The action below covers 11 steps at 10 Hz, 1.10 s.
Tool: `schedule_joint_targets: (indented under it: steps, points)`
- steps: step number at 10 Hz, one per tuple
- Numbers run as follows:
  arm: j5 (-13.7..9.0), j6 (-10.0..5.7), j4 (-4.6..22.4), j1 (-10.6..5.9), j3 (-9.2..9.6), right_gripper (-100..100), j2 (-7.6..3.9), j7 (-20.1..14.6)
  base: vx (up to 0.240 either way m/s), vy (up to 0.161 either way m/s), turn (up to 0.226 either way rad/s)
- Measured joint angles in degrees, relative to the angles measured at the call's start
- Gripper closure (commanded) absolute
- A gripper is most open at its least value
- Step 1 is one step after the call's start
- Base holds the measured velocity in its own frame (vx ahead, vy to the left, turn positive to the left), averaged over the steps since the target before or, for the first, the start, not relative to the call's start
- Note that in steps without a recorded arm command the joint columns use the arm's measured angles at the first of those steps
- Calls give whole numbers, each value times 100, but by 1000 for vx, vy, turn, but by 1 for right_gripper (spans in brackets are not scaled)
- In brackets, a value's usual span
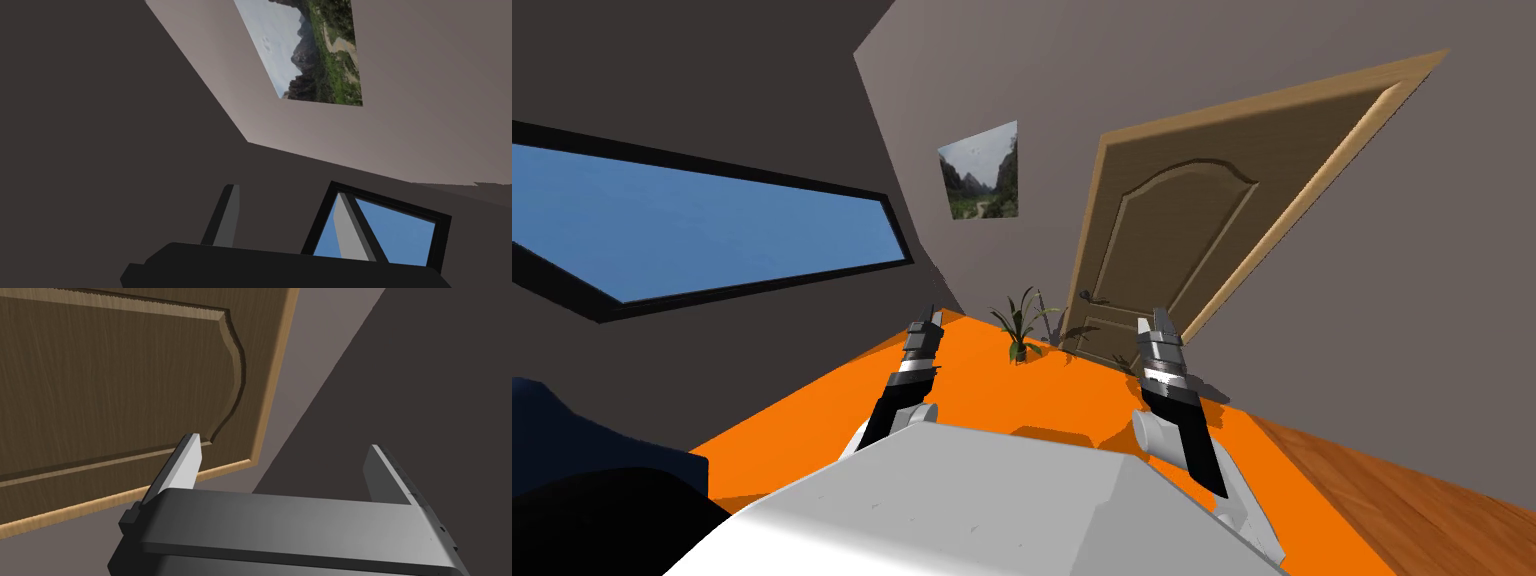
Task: Pull the door open
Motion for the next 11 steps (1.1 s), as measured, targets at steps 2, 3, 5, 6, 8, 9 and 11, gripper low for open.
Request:
schedule_joint_targets:
  steps: [2, 3, 5, 6, 8, 9, 11]
  points:
    - [-87, -29, 315, -129, -167, -100, -50, 65, 50, -44, 135]
    - [-105, -48, 431, -176, -204, -100, -57, 101, 43, -40, 131]
    - [-183, -93, 698, -274, -351, -100, -81, 188, 54, -56, 139]
    - [-204, -103, 838, -351, -399, -100, -92, 226, 43, -39, 133]
    - [-291, -186, 1248, -519, -575, -100, -136, 315, 60, -70, 205]
    - [-341, -188, 1427, -622, -678, -100, -149, 387, 48, -60, 97]
    - [-413, -203, 1656, -677, -804, -100, -178, 449, 40, -39, 97]
